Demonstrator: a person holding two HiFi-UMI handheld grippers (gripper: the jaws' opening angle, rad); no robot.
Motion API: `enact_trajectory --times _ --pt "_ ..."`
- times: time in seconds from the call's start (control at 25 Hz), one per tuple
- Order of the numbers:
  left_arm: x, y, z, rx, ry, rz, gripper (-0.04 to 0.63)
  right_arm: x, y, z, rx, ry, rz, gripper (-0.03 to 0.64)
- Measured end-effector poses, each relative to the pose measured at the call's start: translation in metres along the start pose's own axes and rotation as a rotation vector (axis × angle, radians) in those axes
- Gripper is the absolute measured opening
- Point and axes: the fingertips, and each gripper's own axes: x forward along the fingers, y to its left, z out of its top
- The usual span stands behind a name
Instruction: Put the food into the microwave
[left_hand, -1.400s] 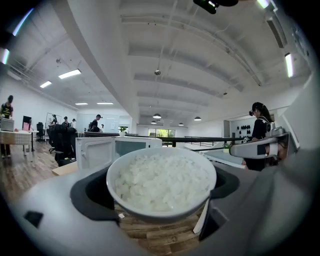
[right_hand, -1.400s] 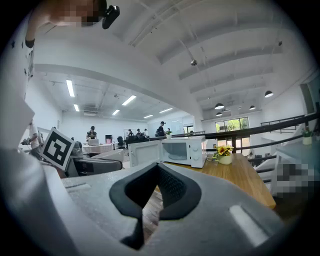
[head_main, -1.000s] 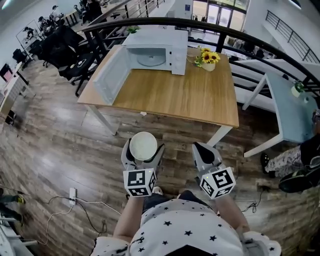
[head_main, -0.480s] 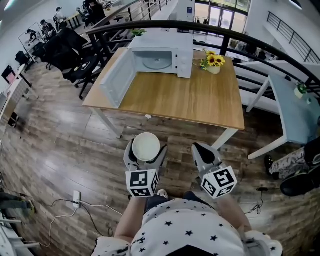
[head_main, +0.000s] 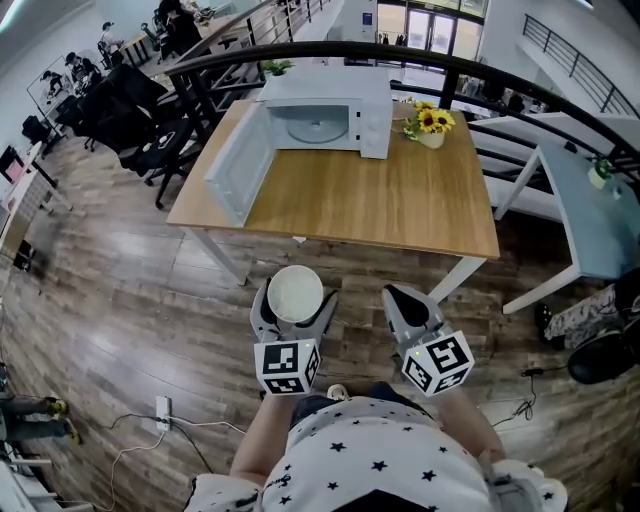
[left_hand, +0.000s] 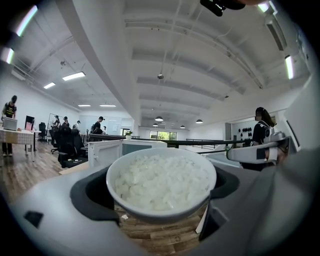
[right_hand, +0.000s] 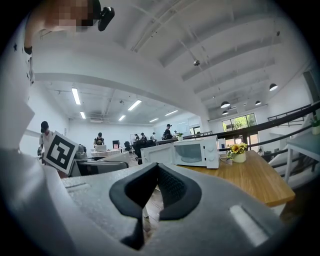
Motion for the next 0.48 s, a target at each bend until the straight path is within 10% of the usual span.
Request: enact_trajectory --times 0.48 --pt "0.011 0.039 0.0 0.0 0.008 -0.039 0.515 0.039 0.021 -0.003 -0.006 0.004 -0.028 0.005"
